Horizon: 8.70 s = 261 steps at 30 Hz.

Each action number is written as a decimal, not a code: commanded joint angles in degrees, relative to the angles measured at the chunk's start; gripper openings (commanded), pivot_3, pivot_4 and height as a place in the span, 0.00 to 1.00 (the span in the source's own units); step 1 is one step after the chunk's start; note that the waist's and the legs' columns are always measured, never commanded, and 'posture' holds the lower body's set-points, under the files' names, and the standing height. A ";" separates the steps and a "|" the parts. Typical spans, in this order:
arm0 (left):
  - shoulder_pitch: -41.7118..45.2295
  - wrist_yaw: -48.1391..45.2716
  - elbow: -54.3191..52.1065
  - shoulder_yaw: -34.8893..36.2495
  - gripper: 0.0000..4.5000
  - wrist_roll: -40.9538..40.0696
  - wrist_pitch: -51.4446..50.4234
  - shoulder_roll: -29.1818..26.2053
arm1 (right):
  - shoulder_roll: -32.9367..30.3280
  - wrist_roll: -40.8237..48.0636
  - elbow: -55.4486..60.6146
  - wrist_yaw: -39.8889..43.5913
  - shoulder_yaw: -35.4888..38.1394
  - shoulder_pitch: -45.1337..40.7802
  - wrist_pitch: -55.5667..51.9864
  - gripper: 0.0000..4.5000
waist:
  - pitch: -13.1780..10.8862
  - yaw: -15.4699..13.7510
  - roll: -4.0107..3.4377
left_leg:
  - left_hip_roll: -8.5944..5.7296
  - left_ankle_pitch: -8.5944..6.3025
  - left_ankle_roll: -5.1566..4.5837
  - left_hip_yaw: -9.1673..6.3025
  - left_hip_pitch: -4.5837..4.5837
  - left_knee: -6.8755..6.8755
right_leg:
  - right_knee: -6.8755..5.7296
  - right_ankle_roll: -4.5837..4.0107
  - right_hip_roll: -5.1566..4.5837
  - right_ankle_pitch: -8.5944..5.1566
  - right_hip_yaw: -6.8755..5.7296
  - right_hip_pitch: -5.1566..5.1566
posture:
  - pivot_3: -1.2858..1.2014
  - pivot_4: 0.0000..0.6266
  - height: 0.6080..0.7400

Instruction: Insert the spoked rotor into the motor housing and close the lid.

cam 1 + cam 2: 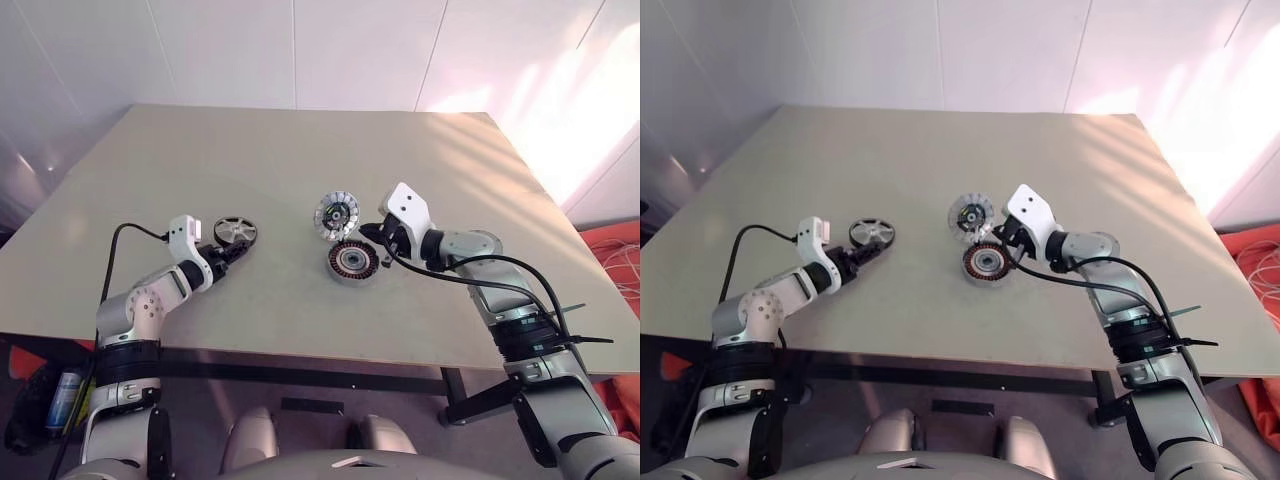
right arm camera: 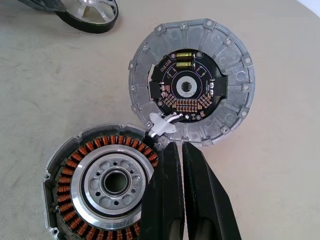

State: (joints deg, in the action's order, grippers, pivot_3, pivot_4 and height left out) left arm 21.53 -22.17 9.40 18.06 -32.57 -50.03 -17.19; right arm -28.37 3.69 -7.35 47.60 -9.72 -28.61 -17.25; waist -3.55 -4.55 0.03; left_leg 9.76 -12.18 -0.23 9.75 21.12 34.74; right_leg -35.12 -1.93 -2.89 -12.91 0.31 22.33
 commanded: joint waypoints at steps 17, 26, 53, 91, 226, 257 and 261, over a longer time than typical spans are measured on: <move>2.72 3.01 4.14 7.35 0.77 -4.73 3.25 3.80 | -0.21 0.30 1.84 -0.34 0.84 -1.35 0.74 0.02 | -0.01 0.14 0.01 | 0.00 0.01 0.00 -0.04 0.01 0.00 | 0.03 0.00 0.00 0.00 -0.05 -0.03 | 0.52 0.00 1.00; 3.35 5.04 5.23 9.78 0.77 -7.47 3.54 4.92 | -0.27 0.21 2.18 -0.42 0.78 -1.12 0.59 0.02 | -0.01 0.19 0.01 | 0.00 0.00 -0.01 -0.05 0.00 0.00 | 0.03 0.00 0.00 0.00 -0.05 -0.03 | 0.52 0.00 1.00; 3.15 8.32 4.49 12.92 0.22 -13.07 2.71 5.95 | -0.47 -0.11 1.92 -0.67 0.95 -1.14 0.36 0.02 | -0.07 0.29 0.10 | 0.01 -0.05 -0.10 -0.06 0.11 0.00 | 0.22 0.00 0.00 0.00 -0.11 -0.04 | 0.52 0.00 1.00; -0.32 7.33 -4.75 15.52 0.10 -30.83 -10.57 5.05 | -3.02 -0.11 2.77 1.84 0.86 0.48 1.30 0.02 | -0.11 0.30 0.16 | 0.01 -0.05 -0.09 -0.05 0.11 0.00 | 0.22 0.00 0.00 0.00 -0.12 -0.04 | 0.52 0.00 1.00; 19.01 -8.42 30.92 0.04 0.10 -17.07 -15.18 15.83 | -10.93 -3.33 10.13 -4.08 5.76 6.10 -2.17 0.02 | -0.13 -0.95 0.15 | -0.08 -0.14 -0.38 -0.07 -0.05 0.00 | 0.23 -0.01 -0.13 0.01 -0.19 -0.24 | 0.52 0.00 1.00; 15.98 -7.39 23.70 3.26 0.44 -16.40 -19.67 13.05 | -9.99 -3.87 8.19 -4.55 4.81 4.56 -0.66 0.02 | -0.14 -0.80 0.12 | -0.09 -0.16 -0.44 -0.07 -0.14 0.00 | 0.27 -0.01 -0.18 0.01 -0.21 -0.33 | 0.52 0.00 1.00; 14.04 -7.03 20.05 4.77 0.44 -17.77 -20.56 12.39 | -9.71 -3.92 8.09 -4.45 4.66 4.46 -0.48 0.02 | -0.14 -0.81 0.11 | -0.08 -0.16 -0.43 -0.07 -0.12 0.00 | 0.27 -0.01 -0.18 0.00 -0.22 -0.31 | 0.52 0.00 1.00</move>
State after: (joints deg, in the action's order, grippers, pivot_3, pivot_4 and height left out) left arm 35.84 -29.13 32.42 21.60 -48.70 -70.07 -4.45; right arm -38.05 -0.26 0.13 43.52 -5.78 -22.34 -18.87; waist -3.69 -5.36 0.14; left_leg 9.67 -12.34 -0.67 9.68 21.00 34.74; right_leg -34.84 -1.94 -3.07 -12.91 0.10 22.03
